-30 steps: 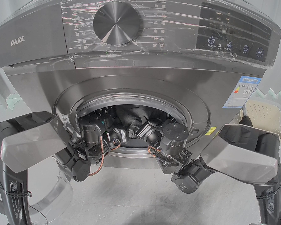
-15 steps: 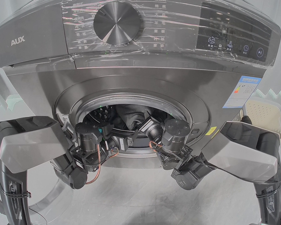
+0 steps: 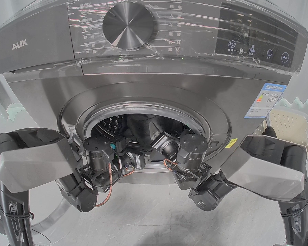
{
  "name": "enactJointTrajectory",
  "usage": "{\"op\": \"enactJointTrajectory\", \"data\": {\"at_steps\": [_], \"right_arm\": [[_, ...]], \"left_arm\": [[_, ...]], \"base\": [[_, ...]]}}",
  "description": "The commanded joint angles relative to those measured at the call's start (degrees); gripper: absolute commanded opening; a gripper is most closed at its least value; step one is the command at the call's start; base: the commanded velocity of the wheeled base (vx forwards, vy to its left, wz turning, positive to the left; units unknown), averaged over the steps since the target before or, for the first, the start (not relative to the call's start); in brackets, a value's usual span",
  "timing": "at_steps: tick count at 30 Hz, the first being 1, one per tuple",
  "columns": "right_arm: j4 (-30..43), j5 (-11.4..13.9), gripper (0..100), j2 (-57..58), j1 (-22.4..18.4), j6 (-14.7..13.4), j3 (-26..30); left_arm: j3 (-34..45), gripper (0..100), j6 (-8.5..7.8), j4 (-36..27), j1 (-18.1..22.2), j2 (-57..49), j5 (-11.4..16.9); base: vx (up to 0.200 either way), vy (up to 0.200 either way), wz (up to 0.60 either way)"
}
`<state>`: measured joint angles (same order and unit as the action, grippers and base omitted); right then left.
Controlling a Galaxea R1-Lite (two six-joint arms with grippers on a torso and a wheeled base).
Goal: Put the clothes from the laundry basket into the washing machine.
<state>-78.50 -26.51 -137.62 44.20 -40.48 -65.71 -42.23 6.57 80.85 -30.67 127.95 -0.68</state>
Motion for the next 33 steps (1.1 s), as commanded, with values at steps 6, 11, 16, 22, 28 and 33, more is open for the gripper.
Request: {"op": "enactJointTrajectory", "data": {"at_steps": [6, 11, 16, 22, 28, 33], "right_arm": [[-3.2, 0.3, 100, 7.3, 4.2, 4.6, 15.0], [-9.8, 0.6, 100, 12.5, 5.5, 8.9, 25.3], [-9.8, 0.8, 100, 19.9, 8.4, 9.1, 34.0], [-9.9, 2.2, 100, 26.0, 12.6, 13.2, 48.2], [-9.9, 2.7, 100, 30.3, 12.6, 15.8, 56.8], [-9.9, 3.8, 100, 31.5, 11.8, 16.6, 56.6]], "left_arm": [[-1.6, 100, 0.02, 0.0, 0.5, 0.9, -0.2], [-2.3, 100, 0.02, -0.3, 0.9, 1.3, -0.1], [-4.5, 100, 0.02, -0.8, 0.9, 2.7, 0.0], [-10.2, 100, 0.11, -2.4, 0.7, 5.6, 0.1], [-16.0, 100, 0.28, -5.1, 0.4, 8.5, 1.1], [-21.1, 100, 0.28, -8.4, -0.2, 11.0, 2.1]], "base": [[0.000, 0.000, 0.00], [0.000, 0.000, 0.00], [0.000, 0.000, 0.00], [0.000, 0.000, 0.00], [0.000, 0.000, 0.00], [0.000, 0.000, 0.00]]}}
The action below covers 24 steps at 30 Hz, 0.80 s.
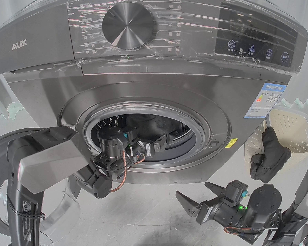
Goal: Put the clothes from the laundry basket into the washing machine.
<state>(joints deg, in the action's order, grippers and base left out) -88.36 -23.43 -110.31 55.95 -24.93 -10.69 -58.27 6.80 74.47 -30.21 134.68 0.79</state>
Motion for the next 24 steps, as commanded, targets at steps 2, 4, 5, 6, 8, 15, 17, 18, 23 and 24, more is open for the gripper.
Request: {"op": "enactJointTrajectory", "data": {"at_steps": [2, 4, 5, 6, 8, 15, 17, 18, 23, 24], "right_arm": [[-0.1, 0.8, 100, 4.2, 0.1, 1.1, 1.6], [-0.1, 0.8, 100, 4.1, 0.1, 1.2, 1.7], [-0.1, 0.8, 100, 4.1, 0.2, 1.3, 1.7], [-0.1, 0.8, 100, 4.1, 0.2, 1.3, 1.7], [-0.1, 0.8, 100, 4.3, 0.2, 1.4, 1.8], [-0.1, 0.8, 100, 4.2, 0.9, 1.4, 1.5], [-0.1, 0.8, 100, 4.2, 1.1, 1.3, 1.4], [-0.1, 0.8, 100, 4.2, 1.1, 1.3, 1.3], [-0.1, 0.8, 100, 4.2, 1.1, 1.3, 1.1], [-0.1, 0.8, 100, 4.1, 1.1, 1.3, 1.1]], "left_arm": [[-8.2, 100, 0.14, -3.6, -0.7, 5.9, 0.6], [-11.1, 100, 0.14, -5.5, -0.6, 7.6, 0.4], [-12.0, 100, 0.14, -6.3, -0.6, 8.1, 0.4], [-13.1, 0, 0.14, -7.1, -0.5, 8.5, 0.4], [-15.6, 0, 0.32, -8.1, -0.5, 9.1, 0.0], [-24.1, 0, 0.40, -12.1, 0.1, 11.5, -1.0], [-27.1, 0, 0.40, -12.2, 0.6, 12.5, -1.7], [-29.9, 0, 0.32, -12.4, 1.4, 13.2, -3.3], [-38.6, 0, 0.58, -12.1, 3.1, 15.7, -6.2], [-41.7, 0, 0.58, -11.9, 3.4, 16.8, -7.1]], "base": [[0.000, 0.000, 0.00], [0.000, 0.000, 0.00], [0.000, 0.000, 0.00], [0.000, 0.000, 0.00], [0.000, 0.000, 0.00], [0.000, 0.000, 0.00], [0.000, 0.000, 0.00], [0.000, 0.000, 0.00], [0.000, 0.000, 0.00], [0.000, 0.000, 0.00]]}}
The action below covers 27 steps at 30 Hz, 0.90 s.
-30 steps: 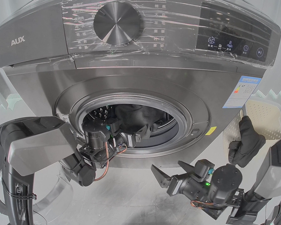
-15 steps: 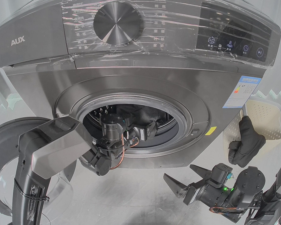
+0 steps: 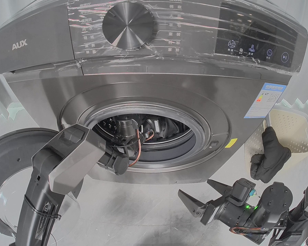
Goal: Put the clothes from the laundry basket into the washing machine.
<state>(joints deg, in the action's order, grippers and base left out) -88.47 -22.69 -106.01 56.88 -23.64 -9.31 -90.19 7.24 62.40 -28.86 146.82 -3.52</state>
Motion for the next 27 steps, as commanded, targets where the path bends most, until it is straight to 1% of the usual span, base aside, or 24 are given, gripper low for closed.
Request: {"op": "enactJointTrajectory", "data": {"at_steps": [1, 3, 4, 5, 7, 10, 15, 16, 18, 20, 21, 22, 25, 27], "right_arm": [[0.0, 0.0, 100, -0.2, 0.2, 0.0, -0.4], [0.0, 0.0, 100, -0.2, 0.3, 0.0, -0.4], [0.0, 0.0, 100, -0.2, 0.3, 0.0, -0.4], [0.0, 0.0, 100, -0.2, 0.6, -0.1, -0.6], [0.0, 0.0, 100, -0.3, 0.7, -0.1, -0.6], [0.0, 0.0, 100, -0.3, 0.7, -0.1, -0.6], [0.0, 0.0, 100, -0.3, 0.7, -0.1, -0.4], [0.0, 0.0, 100, -0.3, 0.6, -0.1, -0.4], [0.0, 0.0, 100, -0.2, 0.7, -0.1, -0.3], [0.0, 0.0, 100, -0.1, 0.6, -0.1, -0.1], [0.0, 0.0, 100, -0.1, 0.6, -0.1, 0.0], [0.0, 0.0, 100, 0.0, 0.6, -0.1, 0.0], [0.0, 0.0, 100, 0.6, 0.5, -0.1, 0.1], [0.0, 0.0, 100, 1.2, 0.5, 0.0, 0.3]], "left_arm": [[-11.4, 0, 0.14, 0.1, 2.0, 5.3, -3.2], [-15.1, 0, 0.14, -0.4, 2.1, 6.4, -3.2], [-15.4, 0, 0.14, -0.4, 2.1, 6.5, -3.2], [-18.8, 0, 0.32, -1.2, 2.3, 7.6, -3.3], [-21.1, 0, 0.41, -2.1, 2.4, 8.9, -3.3], [-21.8, 0, 0.14, -2.1, 2.4, 10.7, -3.2], [-20.9, 0, 0.23, -2.8, 2.4, 10.5, -2.9], [-20.6, 100, 0.32, -2.9, 2.4, 10.4, -2.9], [-19.9, 100, 0.58, -2.9, 2.4, 10.1, -2.8], [-13.3, 100, 2.08, -2.8, 1.7, 5.8, -2.8], [-12.8, 100, 2.16, -2.8, 1.7, 5.4, -2.8], [-6.3, 100, 2.43, -2.7, 1.1, 1.7, -2.4], [4.8, 100, 2.16, -1.6, -0.4, -5.5, -2.3], [14.2, 100, 2.08, -0.7, -1.7, -12.0, -1.8]], "base": [[0.000, 0.000, 0.00], [0.000, 0.000, 0.00], [0.000, 0.000, 0.00], [0.000, 0.000, 0.00], [0.000, 0.000, 0.00], [0.000, 0.000, 0.00], [0.000, 0.000, 0.00], [0.000, 0.000, 0.00], [0.000, 0.000, 0.00], [0.000, 0.000, 0.00], [0.000, 0.000, 0.00], [0.000, 0.000, 0.00], [0.000, 0.000, 0.00], [0.000, 0.000, 0.00]]}}
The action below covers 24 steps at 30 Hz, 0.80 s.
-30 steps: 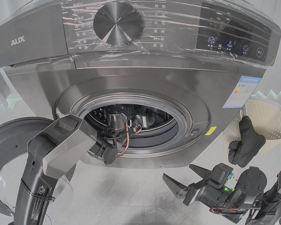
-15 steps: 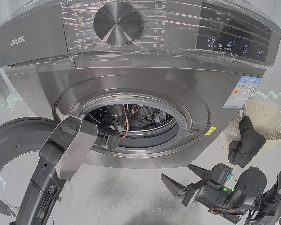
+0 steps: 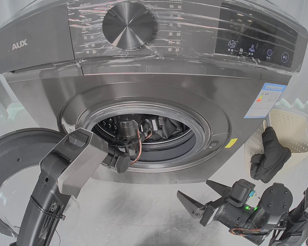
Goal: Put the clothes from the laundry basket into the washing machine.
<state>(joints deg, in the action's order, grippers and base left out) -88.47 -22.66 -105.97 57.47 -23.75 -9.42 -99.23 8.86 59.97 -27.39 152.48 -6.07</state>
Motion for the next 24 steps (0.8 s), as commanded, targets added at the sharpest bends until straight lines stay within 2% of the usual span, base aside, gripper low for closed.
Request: {"op": "enactJointTrajectory", "data": {"at_steps": [1, 3, 6, 7, 8, 11, 14, 16, 21, 24], "right_arm": [[0.0, 0.0, 100, 1.3, -0.1, 0.1, 0.5], [0.0, 0.0, 100, 1.4, -0.1, 0.1, 0.9], [0.0, 0.0, 100, 1.4, 0.1, 0.1, 1.9], [0.0, 0.0, 100, 1.4, 0.1, 0.1, 1.9], [0.0, -0.1, 100, 1.5, 0.1, 0.1, 2.5], [0.0, -0.1, 100, 2.3, 0.0, 0.1, 3.7], [0.0, 0.0, 100, 3.6, -0.6, 0.1, 4.9], [0.0, 0.0, 100, 5.6, -1.1, 0.5, 6.4], [0.1, -0.3, 100, 8.7, -1.5, 0.8, 9.3], [0.2, -0.7, 100, 10.7, -1.6, 0.9, 9.3]], "left_arm": [[25.1, 100, 0.45, 1.9, -3.5, -18.9, 0.9], [35.4, 100, 0.37, 3.7, -5.9, -24.9, 2.0], [45.4, 100, 0.19, 7.2, -8.8, -29.9, 2.4], [45.4, 100, 0.19, 7.2, -8.8, -29.9, 2.4], [51.4, 100, 0.10, 9.1, -11.3, -32.6, 2.3], [60.0, 100, -0.60, 11.8, -13.8, -36.0, 2.3], [66.5, 100, -1.30, 14.9, -15.0, -38.1, 2.3], [73.4, 100, -1.83, 19.8, -15.7, -40.5, 2.5], [83.1, 100, -1.83, 26.1, -16.6, -44.4, 2.6], [89.2, 100, -1.66, 28.8, -17.4, -49.2, 3.8]], "base": [[0.000, 0.000, 0.00], [0.000, 0.000, 0.00], [0.000, 0.000, 0.00], [0.000, 0.000, 0.00], [0.000, 0.000, 0.00], [0.000, 0.000, 0.00], [0.000, 0.000, 0.00], [0.000, 0.000, 0.00], [0.000, 0.000, 0.00], [0.000, 0.000, 0.00]]}}
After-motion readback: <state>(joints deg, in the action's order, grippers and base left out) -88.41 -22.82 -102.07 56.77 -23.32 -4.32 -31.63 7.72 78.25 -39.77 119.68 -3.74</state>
